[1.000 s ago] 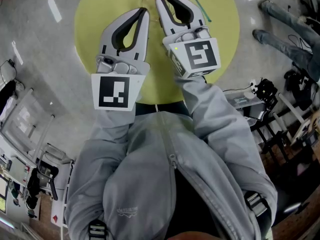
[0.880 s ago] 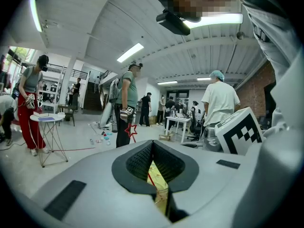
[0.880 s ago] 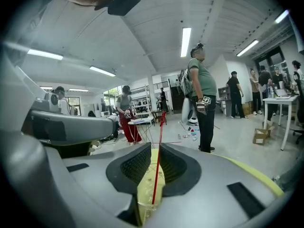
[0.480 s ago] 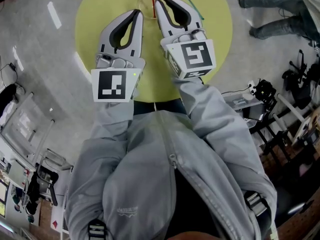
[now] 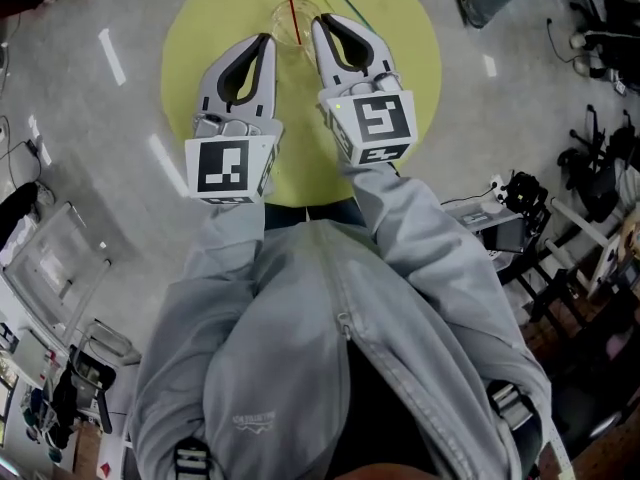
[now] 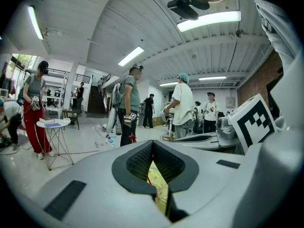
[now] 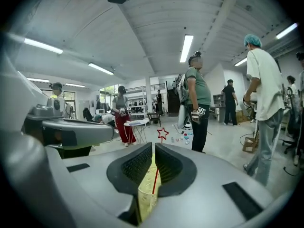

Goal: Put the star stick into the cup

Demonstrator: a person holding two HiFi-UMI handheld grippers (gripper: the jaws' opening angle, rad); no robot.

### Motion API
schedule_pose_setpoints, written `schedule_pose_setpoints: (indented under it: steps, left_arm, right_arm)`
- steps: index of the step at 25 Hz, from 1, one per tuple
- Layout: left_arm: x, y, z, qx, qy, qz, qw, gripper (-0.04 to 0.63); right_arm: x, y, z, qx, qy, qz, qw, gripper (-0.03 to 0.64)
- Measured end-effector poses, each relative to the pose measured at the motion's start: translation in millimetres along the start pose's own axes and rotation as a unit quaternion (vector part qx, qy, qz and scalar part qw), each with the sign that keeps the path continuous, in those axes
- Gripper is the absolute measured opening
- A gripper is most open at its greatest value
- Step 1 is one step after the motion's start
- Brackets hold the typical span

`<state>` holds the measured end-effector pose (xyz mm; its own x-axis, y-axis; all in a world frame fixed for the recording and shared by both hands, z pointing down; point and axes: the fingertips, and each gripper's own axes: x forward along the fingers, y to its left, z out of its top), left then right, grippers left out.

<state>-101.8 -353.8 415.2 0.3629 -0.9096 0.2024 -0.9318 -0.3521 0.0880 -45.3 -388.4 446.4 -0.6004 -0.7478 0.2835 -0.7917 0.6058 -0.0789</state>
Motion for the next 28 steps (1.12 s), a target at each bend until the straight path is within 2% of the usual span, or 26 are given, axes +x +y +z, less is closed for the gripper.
schedule_pose_setpoints:
  steps: [16, 21, 28]
  left_arm:
    - [-49, -30, 97, 0.019, -0.042, 0.01, 0.9989, 0.017]
    - [-64, -38, 128, 0.014, -0.057, 0.01, 0.9982, 0.017]
    - [-78, -50, 158, 0.032, -0.07, 0.014, 0.997, 0.017]
  right_arm:
    - [-81, 7, 109, -0.009, -0.057, -0.024, 0.998, 0.032]
    - [-107, 17, 139, -0.016, -0.078, -0.02, 0.997, 0.032]
    - [-134, 28, 172, -0.034, -0.099, -0.018, 0.994, 0.032]
